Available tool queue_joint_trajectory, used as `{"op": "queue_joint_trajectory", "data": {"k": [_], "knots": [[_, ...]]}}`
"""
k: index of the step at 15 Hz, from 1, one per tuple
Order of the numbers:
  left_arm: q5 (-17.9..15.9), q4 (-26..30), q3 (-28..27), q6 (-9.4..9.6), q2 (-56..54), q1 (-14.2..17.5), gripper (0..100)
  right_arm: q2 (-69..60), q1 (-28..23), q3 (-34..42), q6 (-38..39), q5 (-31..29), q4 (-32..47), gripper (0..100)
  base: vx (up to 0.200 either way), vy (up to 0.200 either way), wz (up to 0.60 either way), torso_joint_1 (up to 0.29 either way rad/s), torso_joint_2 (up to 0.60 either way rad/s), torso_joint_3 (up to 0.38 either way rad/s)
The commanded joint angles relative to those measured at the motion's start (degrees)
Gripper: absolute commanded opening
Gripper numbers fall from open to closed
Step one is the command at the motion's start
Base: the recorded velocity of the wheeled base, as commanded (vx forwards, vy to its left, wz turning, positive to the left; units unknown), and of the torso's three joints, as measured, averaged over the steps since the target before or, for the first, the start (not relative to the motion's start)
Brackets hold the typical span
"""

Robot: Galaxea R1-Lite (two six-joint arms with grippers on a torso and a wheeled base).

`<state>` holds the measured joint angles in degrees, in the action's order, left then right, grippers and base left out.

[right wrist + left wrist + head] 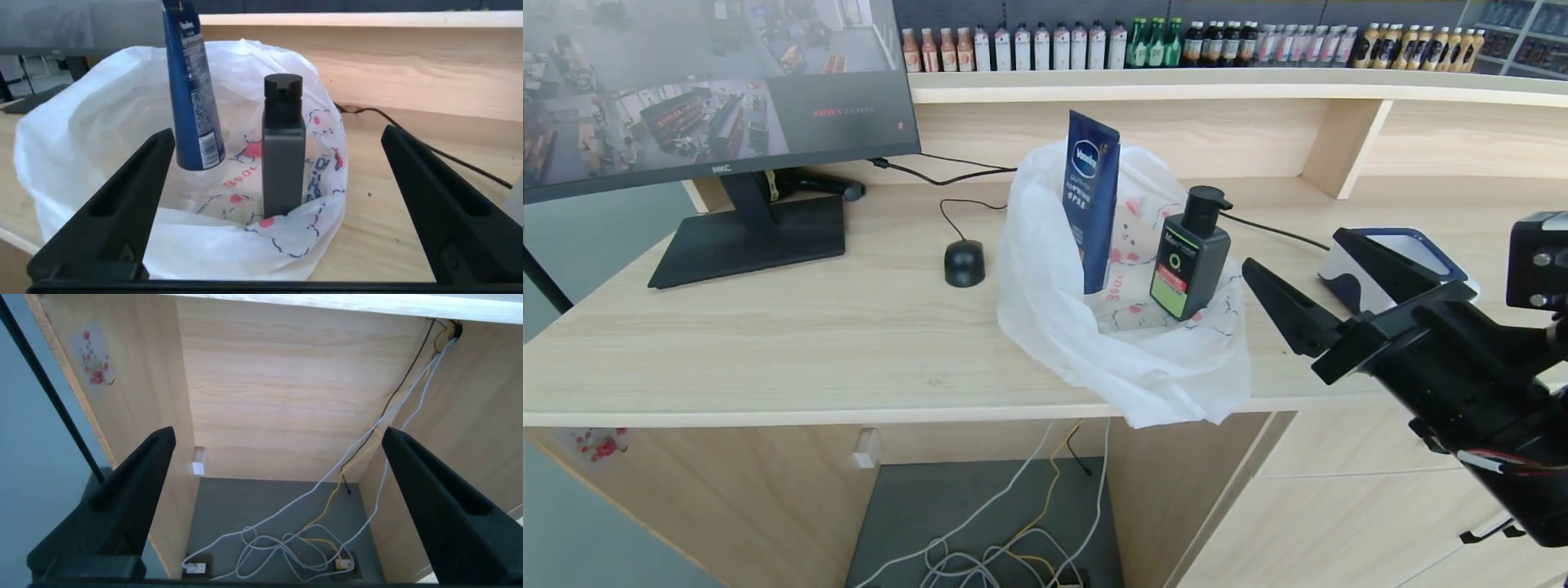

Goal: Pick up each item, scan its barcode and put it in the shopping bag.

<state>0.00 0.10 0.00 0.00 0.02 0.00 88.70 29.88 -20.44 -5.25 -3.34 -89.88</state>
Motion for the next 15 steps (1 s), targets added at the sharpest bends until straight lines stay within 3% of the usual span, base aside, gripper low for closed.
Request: {"op": "queue_joint_trajectory", "data": {"k": [1, 6, 15], "knots": [[0.0, 0.0, 0.0, 0.00, 0.0, 0.0, 100, -0.5, 0.0, 0.0, 0.0, -0.1, -0.1, 100, 0.000, 0.000, 0.00, 0.000, 0.00, 0.000], [0.0, 0.0, 0.0, 0.09, 0.0, 0.0, 100, -0.3, 0.1, -0.1, 0.0, -0.1, -0.1, 100, 0.000, 0.000, 0.00, 0.000, 0.00, 0.000], [0.0, 0.0, 0.0, -0.18, 0.0, 0.0, 100, 0.2, 0.0, -0.2, 0.0, 0.0, -0.1, 100, 0.000, -0.200, 0.00, 0.005, 0.01, 0.000]]}}
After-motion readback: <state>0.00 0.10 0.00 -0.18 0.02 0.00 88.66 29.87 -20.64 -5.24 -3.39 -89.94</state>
